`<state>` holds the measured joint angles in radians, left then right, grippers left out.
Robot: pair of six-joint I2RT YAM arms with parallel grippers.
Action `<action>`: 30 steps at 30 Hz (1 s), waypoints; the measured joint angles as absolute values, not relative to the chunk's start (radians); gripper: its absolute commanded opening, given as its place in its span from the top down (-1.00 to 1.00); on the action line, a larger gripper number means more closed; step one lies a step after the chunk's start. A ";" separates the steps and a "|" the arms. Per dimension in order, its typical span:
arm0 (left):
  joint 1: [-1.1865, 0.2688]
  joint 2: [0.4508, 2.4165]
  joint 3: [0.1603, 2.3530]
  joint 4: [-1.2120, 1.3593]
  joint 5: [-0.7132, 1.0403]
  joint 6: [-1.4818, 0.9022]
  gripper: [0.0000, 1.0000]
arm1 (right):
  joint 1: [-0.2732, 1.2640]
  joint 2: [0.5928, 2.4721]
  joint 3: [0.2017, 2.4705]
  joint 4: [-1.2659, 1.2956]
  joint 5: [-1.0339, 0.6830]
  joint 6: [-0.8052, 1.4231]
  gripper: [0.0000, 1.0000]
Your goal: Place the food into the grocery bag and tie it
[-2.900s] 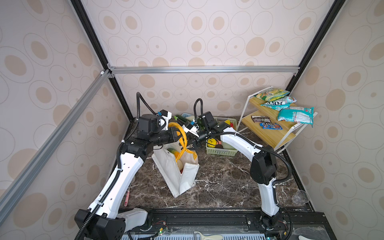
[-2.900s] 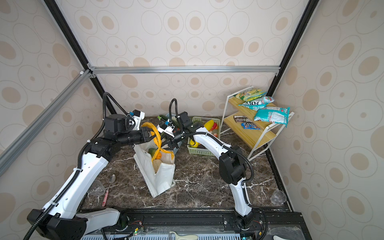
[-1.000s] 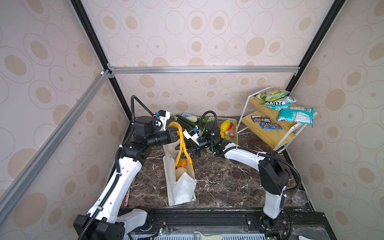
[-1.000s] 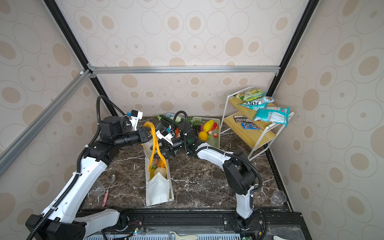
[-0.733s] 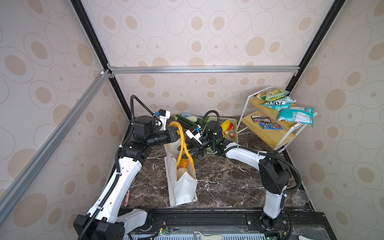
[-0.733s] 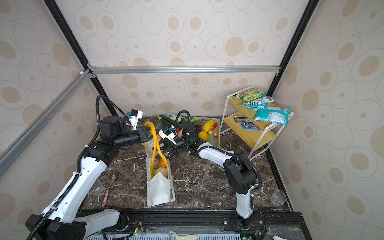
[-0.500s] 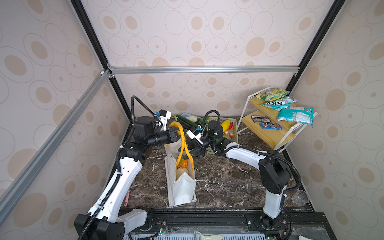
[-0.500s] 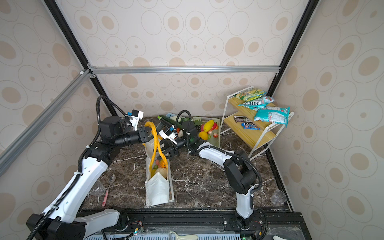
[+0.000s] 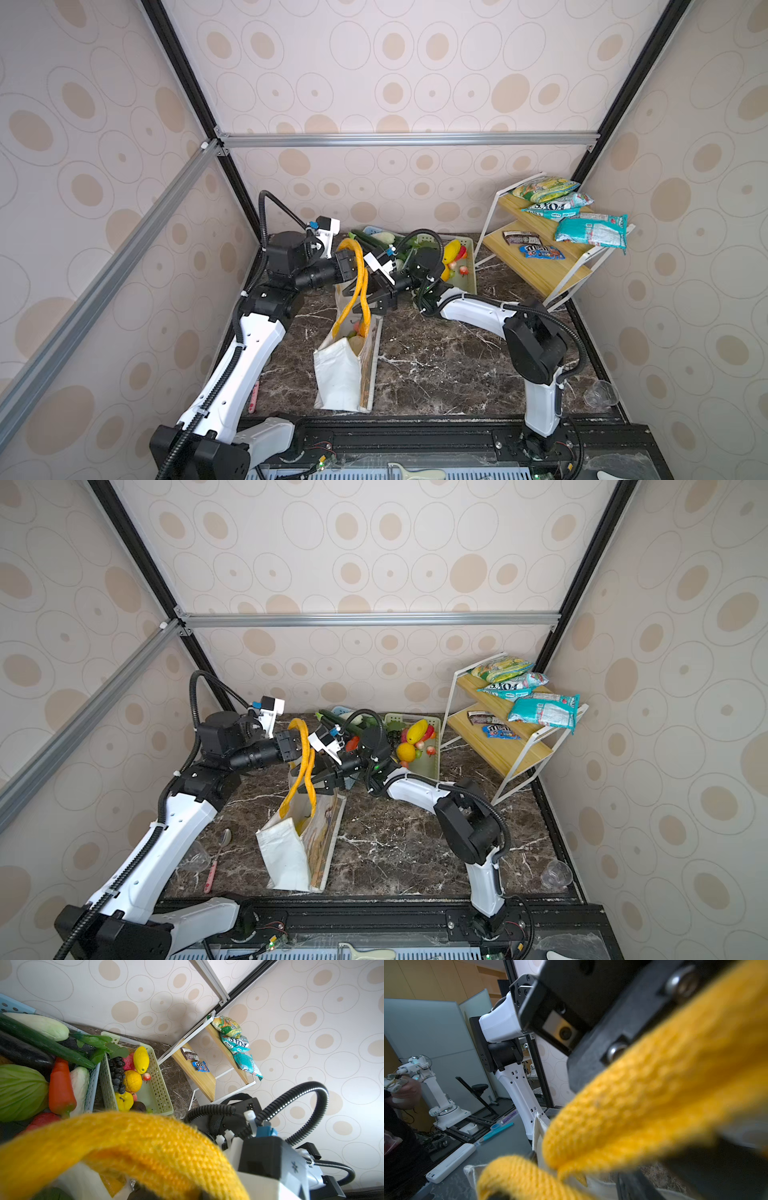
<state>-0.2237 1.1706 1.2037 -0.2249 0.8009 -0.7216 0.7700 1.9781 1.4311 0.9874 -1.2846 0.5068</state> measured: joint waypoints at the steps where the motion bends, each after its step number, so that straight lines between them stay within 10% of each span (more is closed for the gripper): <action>1: -0.224 1.171 1.204 -0.225 0.801 -0.721 0.88 | 0.774 1.979 1.432 0.986 -1.275 0.513 -0.19; 16: -0.204 1.164 1.182 -0.210 0.746 -0.722 0.88 | 0.821 1.964 1.404 0.907 -0.998 0.536 0.89; 30: -0.093 1.137 1.084 -0.215 0.830 -0.691 0.88 | 0.839 1.790 1.099 0.811 -0.513 0.699 0.89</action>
<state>-0.0929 1.1370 1.0843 -0.2153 0.8299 -0.6910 0.8391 1.7897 1.0992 0.8108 -0.5129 0.6991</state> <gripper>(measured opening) 0.091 0.095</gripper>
